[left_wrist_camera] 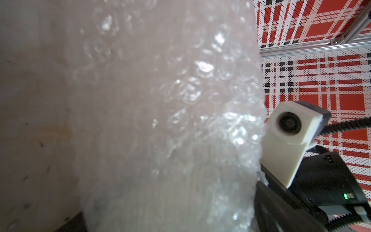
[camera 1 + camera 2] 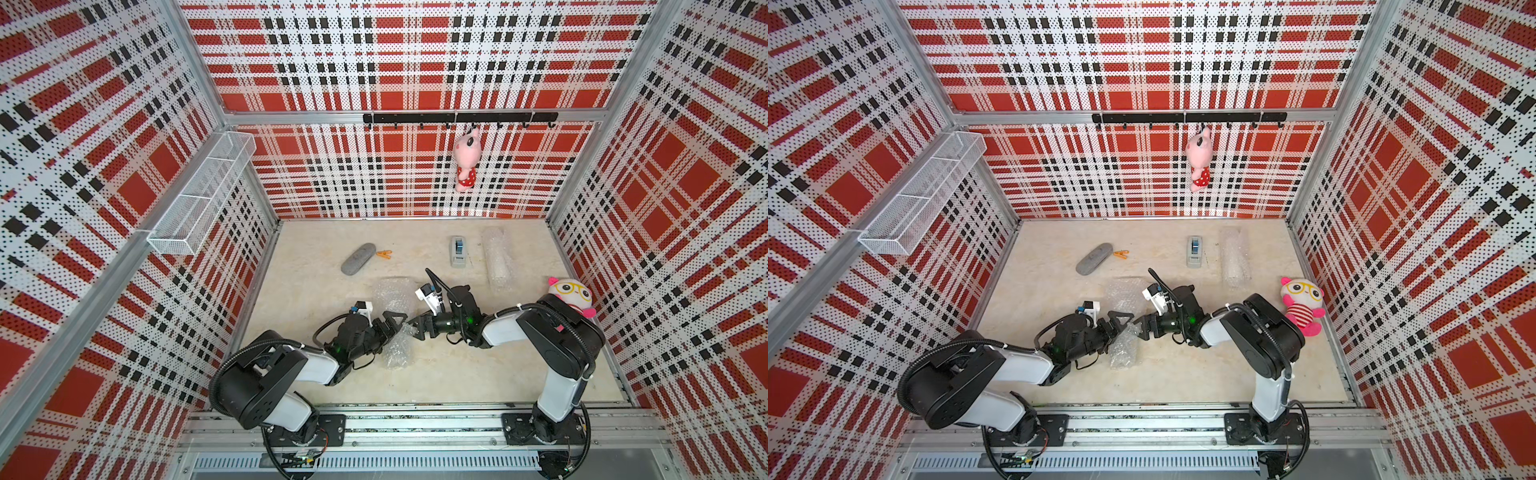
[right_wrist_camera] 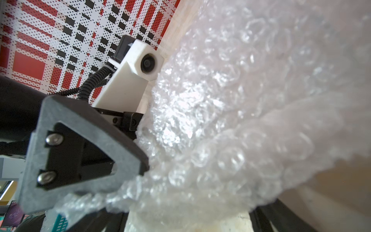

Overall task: Wrap vases in bubble wrap
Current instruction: Wrap the vase in bubble wrap.

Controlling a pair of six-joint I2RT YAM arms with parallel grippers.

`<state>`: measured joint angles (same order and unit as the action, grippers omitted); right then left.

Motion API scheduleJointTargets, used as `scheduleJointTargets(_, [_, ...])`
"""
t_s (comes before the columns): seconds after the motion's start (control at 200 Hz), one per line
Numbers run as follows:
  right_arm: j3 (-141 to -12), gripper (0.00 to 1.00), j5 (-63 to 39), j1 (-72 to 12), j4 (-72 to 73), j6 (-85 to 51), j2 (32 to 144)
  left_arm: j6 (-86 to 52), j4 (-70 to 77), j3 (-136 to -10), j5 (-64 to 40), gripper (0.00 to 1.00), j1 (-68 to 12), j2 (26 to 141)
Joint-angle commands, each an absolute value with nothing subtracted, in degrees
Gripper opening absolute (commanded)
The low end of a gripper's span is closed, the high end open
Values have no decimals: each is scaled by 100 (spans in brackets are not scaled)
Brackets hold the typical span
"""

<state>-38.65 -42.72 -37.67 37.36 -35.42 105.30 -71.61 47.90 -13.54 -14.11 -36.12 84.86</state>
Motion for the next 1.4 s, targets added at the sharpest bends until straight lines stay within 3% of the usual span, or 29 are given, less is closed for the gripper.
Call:
scheduleJointTargets(0.0, [-4064, 85, -3677, -3779, 3476, -3500, 10869, -6862, 5811, -1500, -2130, 94, -3951, 8232])
scheduleJointTargets(0.095, [-4128, 78, -3540, -3771, 3401, -3660, 10830, -6798, 5810, -1496, -2221, 100, -4072, 8339])
scheduleJointTargets(0.391, [-4535, 67, -3379, -3771, 2769, -4064, 10708, -6488, 5810, -1429, -2257, 100, -4428, 8421])
scheduleJointTargets(0.431, [-4592, 64, -3351, -3771, 2707, -4139, 10728, -6473, 5810, -1403, -2214, 94, -4430, 8442])
scheduleJointTargets(0.536, [-4676, 57, -3304, -3771, 2625, -4220, 10643, -6435, 5745, -1337, -1989, 66, -4408, 8506])
scheduleJointTargets(0.792, [-4615, 53, -3165, -3663, 1873, -3580, 10119, -6596, 5695, -1099, -1646, 48, -4118, 8542])
scheduleJointTargets(0.857, [-4568, 54, -3425, -3622, 2011, -3577, 10116, -6626, 5687, -1090, -1611, 45, -4088, 8512])
scheduleJointTargets(1.022, [-4462, 73, -3547, -3605, 2147, -3550, 10054, -6627, 5576, -1134, -1582, 41, -4035, 8441])
scheduleJointTargets(1.117, [-4379, 77, -3664, -3497, 2287, -3584, 10015, -6591, 5487, -1134, -1564, 40, -4017, 8404])
scheduleJointTargets(1.318, [-4463, 84, -4011, -3612, 2651, -3693, 10133, -6557, 5379, -1236, -1639, 43, -4052, 8417])
scheduleJointTargets(1.353, [-4440, 84, -4000, -3612, 2736, -3763, 10149, -6560, 5370, -1254, -1681, 53, -4052, 8396])
scheduleJointTargets(1.398, [-4438, 84, -3960, -3612, 2745, -3775, 10183, -6584, 5347, -1252, -1728, 84, -4030, 8322])
